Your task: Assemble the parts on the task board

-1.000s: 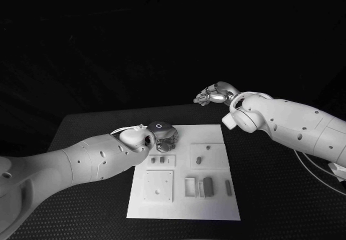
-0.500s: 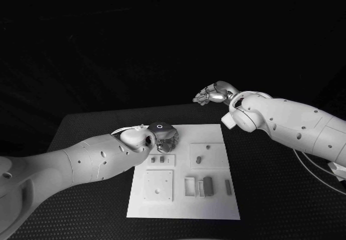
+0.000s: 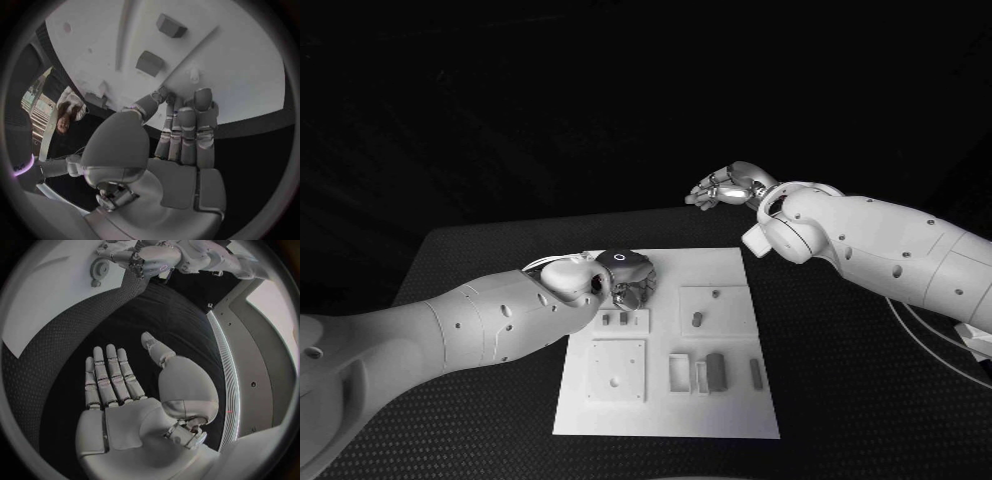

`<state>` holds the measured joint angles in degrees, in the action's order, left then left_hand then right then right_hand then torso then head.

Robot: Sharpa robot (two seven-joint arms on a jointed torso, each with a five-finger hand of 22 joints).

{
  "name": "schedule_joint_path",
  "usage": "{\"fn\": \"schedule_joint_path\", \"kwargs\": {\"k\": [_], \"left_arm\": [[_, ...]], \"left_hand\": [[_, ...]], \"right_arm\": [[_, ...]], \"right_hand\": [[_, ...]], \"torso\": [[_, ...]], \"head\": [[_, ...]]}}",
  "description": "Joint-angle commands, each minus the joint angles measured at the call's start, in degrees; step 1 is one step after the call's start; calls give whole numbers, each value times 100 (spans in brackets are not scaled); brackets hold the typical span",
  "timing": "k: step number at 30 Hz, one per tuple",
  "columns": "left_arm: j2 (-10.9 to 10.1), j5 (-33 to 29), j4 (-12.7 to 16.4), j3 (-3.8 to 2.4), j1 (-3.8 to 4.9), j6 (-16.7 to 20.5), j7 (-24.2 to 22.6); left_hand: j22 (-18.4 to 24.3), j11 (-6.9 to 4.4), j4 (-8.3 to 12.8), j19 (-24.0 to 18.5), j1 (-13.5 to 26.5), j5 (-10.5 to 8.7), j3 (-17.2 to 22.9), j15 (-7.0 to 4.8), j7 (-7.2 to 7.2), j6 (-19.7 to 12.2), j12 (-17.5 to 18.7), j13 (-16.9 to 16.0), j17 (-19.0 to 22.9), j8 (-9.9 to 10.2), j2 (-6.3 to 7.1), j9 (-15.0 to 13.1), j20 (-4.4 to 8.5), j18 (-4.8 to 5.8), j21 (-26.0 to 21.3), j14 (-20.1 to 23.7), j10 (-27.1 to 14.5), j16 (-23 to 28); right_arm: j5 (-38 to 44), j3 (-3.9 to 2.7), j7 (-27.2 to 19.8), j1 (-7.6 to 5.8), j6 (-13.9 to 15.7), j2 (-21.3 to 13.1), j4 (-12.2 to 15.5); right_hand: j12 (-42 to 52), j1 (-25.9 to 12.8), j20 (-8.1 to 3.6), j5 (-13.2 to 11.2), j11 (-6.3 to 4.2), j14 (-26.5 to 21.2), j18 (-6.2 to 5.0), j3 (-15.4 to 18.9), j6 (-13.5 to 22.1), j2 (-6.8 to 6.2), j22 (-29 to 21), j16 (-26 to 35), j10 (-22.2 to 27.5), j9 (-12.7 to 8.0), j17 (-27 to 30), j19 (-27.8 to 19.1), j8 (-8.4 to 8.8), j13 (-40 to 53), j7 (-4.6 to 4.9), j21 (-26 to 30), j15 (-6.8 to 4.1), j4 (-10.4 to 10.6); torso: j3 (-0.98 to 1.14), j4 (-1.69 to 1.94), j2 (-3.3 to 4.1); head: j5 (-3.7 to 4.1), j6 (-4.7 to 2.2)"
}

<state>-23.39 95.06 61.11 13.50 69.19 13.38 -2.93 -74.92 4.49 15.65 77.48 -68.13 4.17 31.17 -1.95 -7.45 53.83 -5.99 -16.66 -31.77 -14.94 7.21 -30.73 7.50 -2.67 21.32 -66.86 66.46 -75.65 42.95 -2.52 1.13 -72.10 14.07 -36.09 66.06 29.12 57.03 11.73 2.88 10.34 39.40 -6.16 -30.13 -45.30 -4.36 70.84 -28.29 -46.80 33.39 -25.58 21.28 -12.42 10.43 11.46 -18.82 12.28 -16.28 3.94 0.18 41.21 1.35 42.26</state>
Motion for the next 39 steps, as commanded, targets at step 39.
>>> {"fn": "schedule_joint_path", "kwargs": {"k": [39], "left_arm": [[54, -146, -125, 2, -121, -205, -53]], "left_hand": [[-118, -22, 48, -50, -195, -19, 208, -23, -24, 195, 0, -39, 68, -106, -96, 5, 22, -469, 51, -109, 301, 7]], "right_arm": [[17, -2, -48, 1, -73, -6, 20]], "right_hand": [[30, -14, -2, -15, 19, -41, 55, -25, 40, 41, 14, 2, 21, -10, 12, -28, -33, -26, 47, 8, -13, 22]], "torso": [[4, -8, 8]], "head": [[2, 44]]}}
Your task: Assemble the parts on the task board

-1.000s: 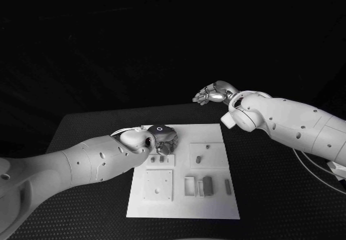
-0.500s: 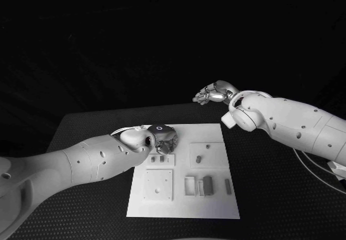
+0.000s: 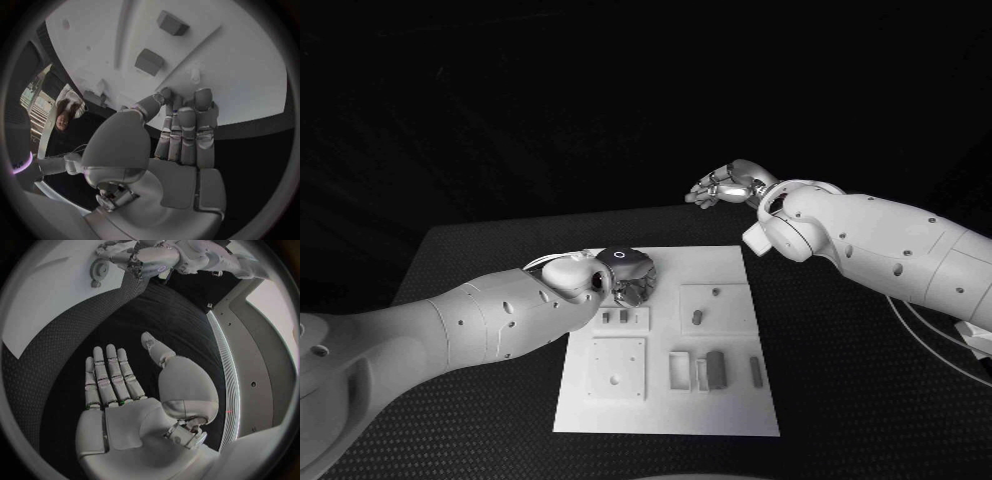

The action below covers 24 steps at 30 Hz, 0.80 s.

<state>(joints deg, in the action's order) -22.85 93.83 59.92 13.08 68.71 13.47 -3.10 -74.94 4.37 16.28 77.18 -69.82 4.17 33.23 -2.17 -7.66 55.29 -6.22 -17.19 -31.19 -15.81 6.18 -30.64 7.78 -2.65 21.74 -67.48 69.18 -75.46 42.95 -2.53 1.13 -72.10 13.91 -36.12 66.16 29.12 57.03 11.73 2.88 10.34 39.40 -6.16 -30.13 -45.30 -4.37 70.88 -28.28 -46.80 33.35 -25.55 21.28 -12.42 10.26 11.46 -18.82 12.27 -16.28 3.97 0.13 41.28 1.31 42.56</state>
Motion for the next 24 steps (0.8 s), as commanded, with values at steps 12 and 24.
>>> {"fn": "schedule_joint_path", "kwargs": {"k": [12, 24], "left_arm": [[-26, -211, 10, 44, -73, -346, -194], [-24, -272, -1, 44, -73, -349, -189]], "left_hand": [[-116, 6, -13, -28, 95, -39, -97, 12, -17, -18, 84, 27, 16, 18, 111, 15, -7, -464, -3, -33, -23, -8], [-120, 57, -66, -49, 322, -37, -253, 59, -65, -116, 167, 57, 15, 70, 227, 37, -29, -457, -9, 12, -166, -1]], "right_arm": [[17, -2, -47, 0, -49, -11, 15], [17, -2, -47, 0, -56, -8, 12]], "right_hand": [[34, -14, -1, -15, 18, -42, 53, -26, 40, 42, 12, 1, 21, -7, 11, -29, -35, -16, 46, 11, -13, 20], [40, -15, 0, -15, 18, -43, 51, -28, 40, 43, 17, -3, 22, -9, 15, -28, -39, -26, 46, 15, -13, 18]], "torso": [[0, 7, -6], [-2, 4, -3]], "head": [[8, 37], [13, 54]]}}
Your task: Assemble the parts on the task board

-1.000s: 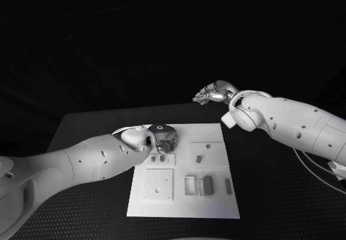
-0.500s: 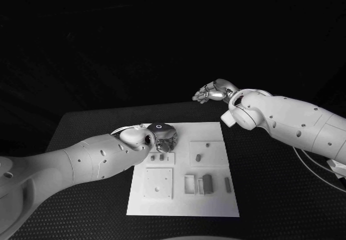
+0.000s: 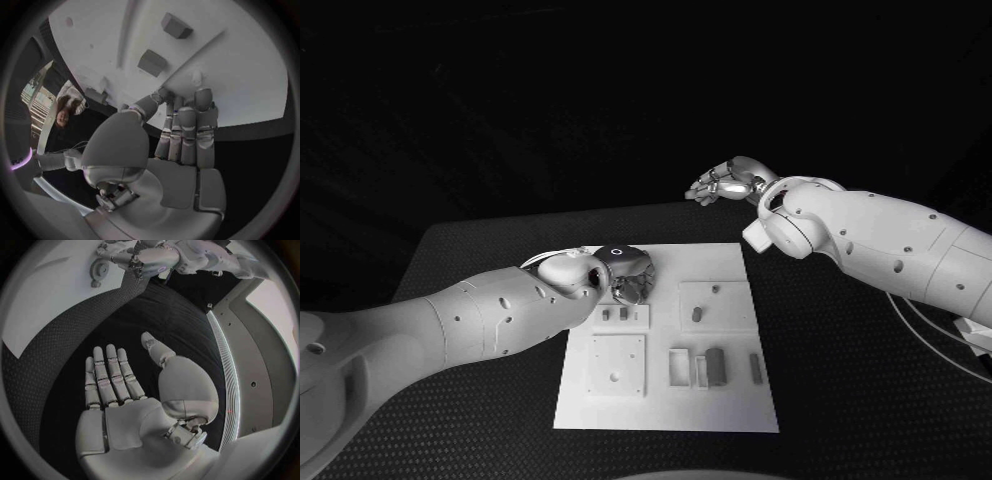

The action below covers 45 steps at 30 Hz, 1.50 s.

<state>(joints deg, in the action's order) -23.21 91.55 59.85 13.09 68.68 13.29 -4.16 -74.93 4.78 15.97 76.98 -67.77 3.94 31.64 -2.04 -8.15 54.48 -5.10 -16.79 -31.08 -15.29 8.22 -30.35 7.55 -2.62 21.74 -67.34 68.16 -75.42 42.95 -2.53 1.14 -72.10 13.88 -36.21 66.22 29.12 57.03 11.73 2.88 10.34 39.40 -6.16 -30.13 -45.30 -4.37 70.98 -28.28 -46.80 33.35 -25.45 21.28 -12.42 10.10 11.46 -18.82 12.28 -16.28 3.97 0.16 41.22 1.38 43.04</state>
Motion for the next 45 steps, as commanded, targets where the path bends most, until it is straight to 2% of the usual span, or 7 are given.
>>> {"fn": "schedule_joint_path", "kwargs": {"k": [1, 5, 14, 19, 34, 43, 45], "left_arm": [[13, -44, 3, 43, -70, -324, -75], [15, -44, 2, 43, -70, -302, -55], [17, -6, -14, 43, -70, -152, -74], [27, -6, -23, 43, -73, -132, -90], [5, -172, -22, 42, -87, 2, -154], [-172, -767, 66, 26, -87, 495, -409], [-234, -850, 106, -26, -86, 575, -417]], "left_hand": [[-122, 17, -39, -30, 129, -13, -101, 48, -19, -35, 58, 18, 4, 18, 24, 9, -7, -460, -9, 0, -69, -6], [-122, 14, -40, -32, 139, -6, -114, 45, -23, -27, 53, 13, 1, 12, -3, 6, -11, -472, -10, 6, -58, -12], [-124, -63, 21, -4, -102, 2, 20, -26, 36, 183, -52, -59, -5, -110, -223, -45, 11, -501, 1, -27, 178, -47], [-120, -131, 24, 41, -276, 6, 174, -91, 110, 360, -109, -118, 8, -200, -231, -91, 45, -478, 13, -95, 364, -47], [-117, -189, -27, 60, -194, -7, 196, -147, 163, 502, -101, -195, 20, -255, -308, -132, 93, -429, 4, -154, 521, -41], [-114, -210, -25, 92, -176, -8, 189, -170, 174, 529, -90, -219, 14, -260, -329, -141, 120, -422, 7, -196, 558, -56], [-111, -216, -18, 98, -189, 10, 199, -176, 177, 538, -89, -225, 14, -262, -332, -143, 125, -421, 6, -200, 567, -56]], "right_arm": [[18, -2, -47, 0, -54, 1, 6], [19, -2, -48, 0, -55, 1, 9], [19, -2, -47, 0, -55, 2, 6], [19, -2, -45, 0, -55, 5, 6], [19, -2, -48, 0, -64, 8, 3], [19, -2, -48, 1, -60, -9, 1], [19, -2, -48, 1, -62, -16, 5]], "right_hand": [[40, -15, 1, -15, 18, -43, 51, -28, 40, 43, 8, -3, 21, -9, 5, -28, -39, -9, 46, 15, -13, 18], [41, -15, 1, -15, 18, -43, 51, -28, 40, 43, 8, -4, 22, -10, 5, -28, -40, -11, 46, 16, -13, 18], [43, -15, 1, -15, 19, -43, 50, -28, 40, 43, 10, -5, 22, -10, 7, -28, -41, -14, 46, 17, -13, 17], [45, -18, 2, -15, 19, -43, 49, -28, 40, 44, 11, -5, 22, -10, 8, -27, -41, -16, 46, 18, -13, 19], [49, -25, 4, -15, 20, -44, 48, -27, 40, 46, 13, -7, 22, -12, 10, -26, -43, -22, 46, 21, -12, 24], [51, -28, 5, -15, 20, -45, 47, -27, 40, 46, 14, -8, 22, -12, 12, -26, -44, -25, 46, 23, -12, 25], [51, -28, 5, -15, 20, -45, 47, -27, 41, 46, 15, -8, 22, -12, 12, -26, -44, -26, 46, 23, -12, 25]], "torso": [[-2, 1, 3], [0, 2, 0], [1, -4, 1], [-1, 0, 2], [1, -2, -2], [3, -4, 0], [3, -5, -3]], "head": [[5, 6], [14, 5], [15, 8], [17, 10], [20, 12], [35, -5], [36, -5]]}}
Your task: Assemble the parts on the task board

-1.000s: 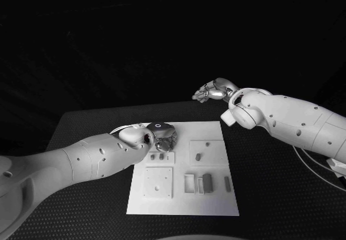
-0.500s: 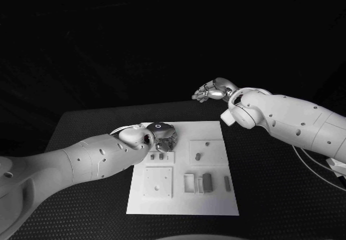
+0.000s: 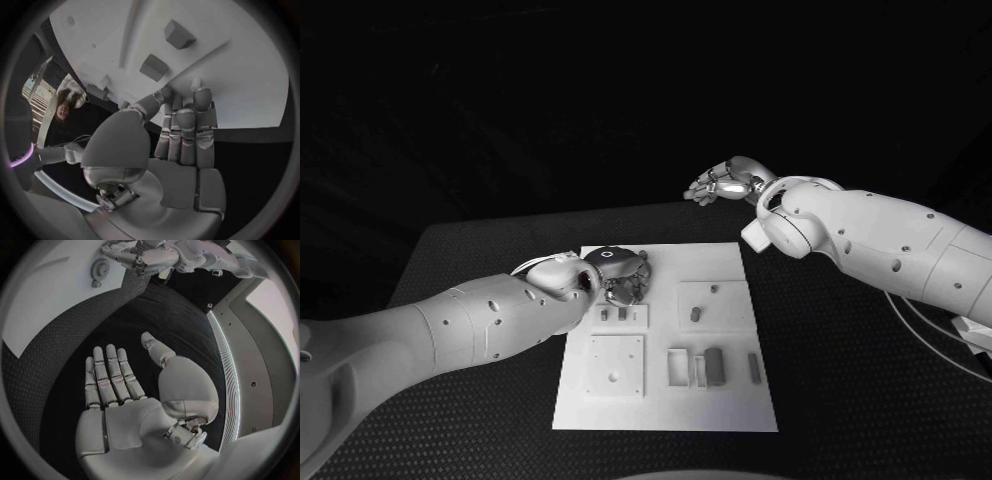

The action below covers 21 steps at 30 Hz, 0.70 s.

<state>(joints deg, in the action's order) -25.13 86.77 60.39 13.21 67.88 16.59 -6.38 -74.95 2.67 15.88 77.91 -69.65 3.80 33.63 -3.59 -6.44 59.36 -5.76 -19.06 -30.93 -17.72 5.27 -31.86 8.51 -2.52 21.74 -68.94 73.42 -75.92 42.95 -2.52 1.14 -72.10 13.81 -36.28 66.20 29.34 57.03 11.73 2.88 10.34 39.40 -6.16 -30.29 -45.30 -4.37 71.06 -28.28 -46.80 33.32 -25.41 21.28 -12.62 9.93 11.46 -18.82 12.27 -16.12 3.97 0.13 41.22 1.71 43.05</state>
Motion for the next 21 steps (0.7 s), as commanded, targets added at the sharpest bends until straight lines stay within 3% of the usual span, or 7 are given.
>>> {"fn": "schedule_joint_path", "kwargs": {"k": [1, 4, 6, 8, 16, 21], "left_arm": [[-73, -406, 71, -42, -7, 302, -201], [-157, -541, 125, -78, -4, 376, -214], [-171, -527, 124, -179, -4, 349, -213], [-223, -571, 165, -198, -4, 324, -216], [-454, -659, 358, -402, 27, 138, -147], [-584, -472, 402, -408, 131, -164, -80]], "left_hand": [[-108, -7, -9, 9, -2, 30, 3, -22, 7, 54, -22, 0, 1, -21, -39, 6, 31, -429, 5, -41, 45, -5], [-107, -7, -13, 17, 5, 36, 3, -23, 6, 54, -14, -3, 1, -18, -41, 6, 35, -425, 5, -47, 43, -4], [-106, -6, -15, 27, 9, 40, 5, -22, 3, 47, -1, -5, 0, -10, -41, 9, 41, -423, 5, -55, 34, -5], [-105, -3, -15, 32, 12, 41, 7, -20, -1, 39, 10, -6, 1, -1, -41, 11, 44, -420, 4, -59, 25, -4], [-105, -2, -30, 40, 41, 44, -1, -19, -1, 46, 21, -16, 0, 2, -34, 10, 49, -411, 2, -68, 34, -4], [-103, 4, -39, 33, 62, 24, -8, -14, -4, 37, 43, -20, 2, 14, -45, 13, 52, -403, -10, -63, 20, 4]], "right_arm": [[19, -2, -49, 1, -53, -13, 7], [19, -2, -47, 1, -51, -26, 7], [19, -2, -47, 1, -54, -25, 9], [19, -2, -48, 1, -54, -31, 9], [19, -2, -38, 1, -49, -68, 8], [19, -2, -36, 1, -51, -73, 16]], "right_hand": [[29, -28, 5, -15, 20, -45, 47, -11, 41, 46, 6, -8, 23, -9, 8, -26, -24, -8, 46, 23, -12, 9], [30, -29, 5, -15, 20, -46, 47, -11, 41, 46, 7, -8, 23, -9, 9, -26, -24, -10, 46, 24, -12, 9], [30, -29, 5, -15, 20, -46, 47, -11, 41, 45, 7, -9, 23, -9, 9, -26, -25, -10, 46, 24, -12, 9], [31, -30, 5, -15, 20, -46, 46, -11, 41, 45, 7, -9, 23, -9, 9, -27, -25, -11, 46, 25, -12, 9], [33, -29, 5, -15, 20, -47, 45, -12, 41, 44, 9, -10, 23, -10, 11, -27, -26, -15, 46, 26, -12, 8], [34, -30, 6, -15, 20, -47, 45, -12, 40, 43, 9, -10, 24, -10, 12, -27, -27, -16, 46, 27, -12, 8]], "torso": [[5, 0, -4], [2, 10, -3], [1, 13, -5], [1, 10, -3], [-5, 18, -6], [-6, 19, 0]], "head": [[6, -3], [19, -7], [19, -6], [11, -13], [19, -17], [23, -10]]}}
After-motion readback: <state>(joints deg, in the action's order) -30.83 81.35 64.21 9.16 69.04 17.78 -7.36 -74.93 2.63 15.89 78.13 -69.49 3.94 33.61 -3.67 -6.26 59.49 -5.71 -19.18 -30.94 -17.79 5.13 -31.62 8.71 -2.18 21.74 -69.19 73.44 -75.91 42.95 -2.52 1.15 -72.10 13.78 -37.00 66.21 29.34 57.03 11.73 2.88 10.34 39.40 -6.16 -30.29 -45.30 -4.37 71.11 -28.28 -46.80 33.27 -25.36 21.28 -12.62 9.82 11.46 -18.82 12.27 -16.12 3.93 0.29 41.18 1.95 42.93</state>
